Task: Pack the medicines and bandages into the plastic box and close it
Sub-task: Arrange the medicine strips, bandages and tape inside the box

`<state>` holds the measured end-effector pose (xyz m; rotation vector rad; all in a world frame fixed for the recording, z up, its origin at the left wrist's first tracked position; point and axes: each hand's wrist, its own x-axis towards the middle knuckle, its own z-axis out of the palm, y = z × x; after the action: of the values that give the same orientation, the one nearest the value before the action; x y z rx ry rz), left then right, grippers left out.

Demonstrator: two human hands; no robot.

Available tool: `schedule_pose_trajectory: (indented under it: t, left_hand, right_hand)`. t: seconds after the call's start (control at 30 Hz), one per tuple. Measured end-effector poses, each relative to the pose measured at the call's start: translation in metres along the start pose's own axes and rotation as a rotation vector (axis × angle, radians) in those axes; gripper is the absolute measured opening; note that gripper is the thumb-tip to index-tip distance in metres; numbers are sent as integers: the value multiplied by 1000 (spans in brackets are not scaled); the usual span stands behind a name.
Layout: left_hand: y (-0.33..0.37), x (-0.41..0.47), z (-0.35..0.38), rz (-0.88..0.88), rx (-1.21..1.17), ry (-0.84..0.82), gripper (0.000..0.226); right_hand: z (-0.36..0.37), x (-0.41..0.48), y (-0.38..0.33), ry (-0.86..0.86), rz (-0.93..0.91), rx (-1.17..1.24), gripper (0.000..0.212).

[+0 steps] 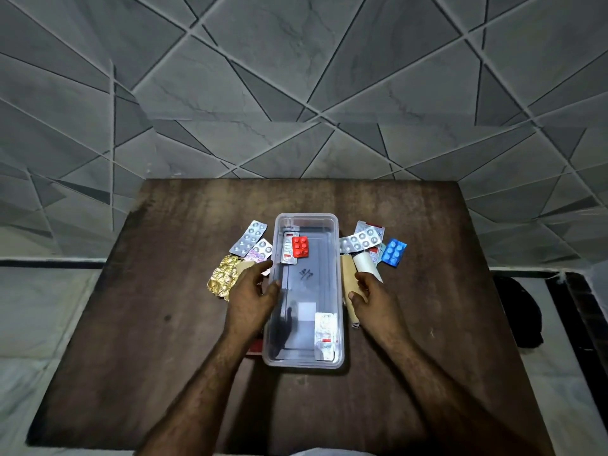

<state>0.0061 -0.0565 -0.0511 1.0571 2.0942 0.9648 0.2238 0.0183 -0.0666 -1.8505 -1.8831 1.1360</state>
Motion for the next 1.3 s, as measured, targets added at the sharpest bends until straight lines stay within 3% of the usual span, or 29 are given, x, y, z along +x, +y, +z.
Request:
schedule_pose_trajectory:
  t: [0.17,0.43,0.7,0.93,1.07,1.2,1.3]
  left_hand:
    - [-23,25,-8,-62,97,90,30]
    - [-28,49,2,-167,344,44,39]
    - [-28,55,7,-213,300,162,24]
    - [-2,54,-15,-133,9,192,47]
    - [27,43,-3,-39,-121,119,51]
    - [41,36,21,-12,-37,-4,50]
    - [42,39,33,-85,15,-33,48]
  right_hand:
    - [5,1,5,-1,-2,-186,53]
    - [12,3,3,5,-1,-303,53]
    - [15,5,0,-2,-5,-329,60]
    - [-11,4,-24,160,19,-46,60]
    - [-10,0,-54,145,-54,54,60]
    - [10,0,-76,47,-129,-65,66]
    - [21,10,-83,18,-155,-253,59]
